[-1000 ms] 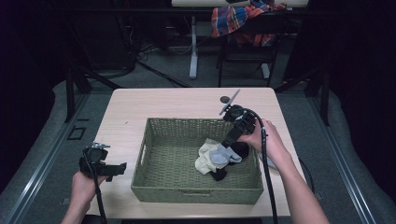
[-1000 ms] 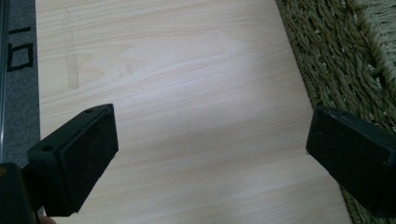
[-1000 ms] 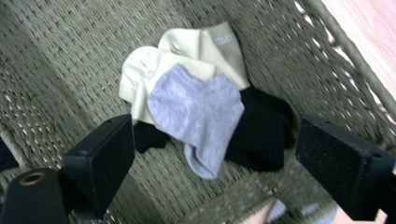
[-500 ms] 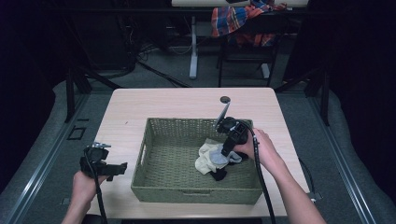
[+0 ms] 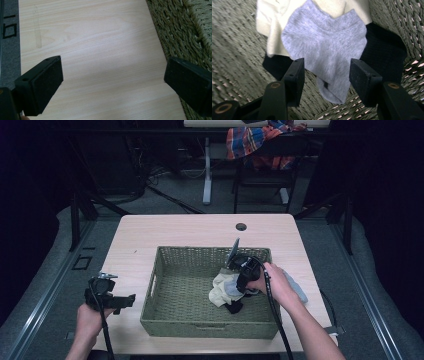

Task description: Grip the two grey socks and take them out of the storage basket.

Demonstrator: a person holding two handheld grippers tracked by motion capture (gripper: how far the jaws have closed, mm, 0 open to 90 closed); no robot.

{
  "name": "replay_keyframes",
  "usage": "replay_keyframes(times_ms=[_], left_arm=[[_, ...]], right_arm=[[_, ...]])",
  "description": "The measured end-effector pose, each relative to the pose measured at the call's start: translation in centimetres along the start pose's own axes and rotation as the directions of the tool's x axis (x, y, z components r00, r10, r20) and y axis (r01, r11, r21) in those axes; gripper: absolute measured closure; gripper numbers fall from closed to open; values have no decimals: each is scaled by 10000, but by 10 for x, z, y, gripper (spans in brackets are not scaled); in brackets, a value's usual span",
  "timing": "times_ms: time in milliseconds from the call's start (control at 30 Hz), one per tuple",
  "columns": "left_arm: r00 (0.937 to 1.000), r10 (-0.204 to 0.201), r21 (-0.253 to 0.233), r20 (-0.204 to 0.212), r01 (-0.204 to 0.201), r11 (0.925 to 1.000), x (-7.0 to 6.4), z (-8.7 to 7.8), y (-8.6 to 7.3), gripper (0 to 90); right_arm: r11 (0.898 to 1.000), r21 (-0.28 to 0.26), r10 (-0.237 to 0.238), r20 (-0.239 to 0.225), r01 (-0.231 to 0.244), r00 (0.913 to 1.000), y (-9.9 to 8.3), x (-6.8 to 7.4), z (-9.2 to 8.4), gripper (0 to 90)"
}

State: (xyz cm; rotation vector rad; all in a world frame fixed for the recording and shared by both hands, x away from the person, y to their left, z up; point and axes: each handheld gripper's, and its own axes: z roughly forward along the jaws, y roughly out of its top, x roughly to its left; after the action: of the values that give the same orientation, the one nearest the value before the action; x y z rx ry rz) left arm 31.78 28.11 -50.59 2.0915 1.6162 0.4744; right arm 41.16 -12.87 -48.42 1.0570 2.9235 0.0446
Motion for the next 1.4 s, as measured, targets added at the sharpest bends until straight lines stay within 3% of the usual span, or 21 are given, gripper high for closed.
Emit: replay_keyframes(times_ms=[133,267,367,533,700,1000,1300,1400], left_arm=[[10000,-10,-33,-22,10,10000,-1,0,0,23],[10000,-8,-11,-22,8,10000,-1,0,0,23],[10000,-54,17,14,54,10000,0,0,0,23],[10000,-69,-21,-37,69,10000,0,-1,-1,23],[10000,-18,-2,-61,18,10000,-1,-1,0,23],[10000,-76,4,-58,76,10000,0,0,-1,23],[10000,-78,14,-53,78,10000,-1,1,0,23],[9999,-97,35,-63,97,9999,-1,1,-1,23]], right_arm=[[9997,223,47,145,-50,9999,0,-2,6,565],[9990,432,87,26,-88,10000,1,-3,10,742],[9985,514,181,-59,-178,9998,1,-4,12,807],[9994,229,264,-210,-260,9994,-2,-9,0,817],[9975,-540,437,-489,-463,9979,-9,-13,-26,817],[9877,-1391,593,-896,-715,9942,-20,-18,-56,818],[9783,-1970,501,-783,-647,9957,-23,-18,-86,818],[9698,-2352,491,-727,-650,9961,-24,-16,-98,818]])
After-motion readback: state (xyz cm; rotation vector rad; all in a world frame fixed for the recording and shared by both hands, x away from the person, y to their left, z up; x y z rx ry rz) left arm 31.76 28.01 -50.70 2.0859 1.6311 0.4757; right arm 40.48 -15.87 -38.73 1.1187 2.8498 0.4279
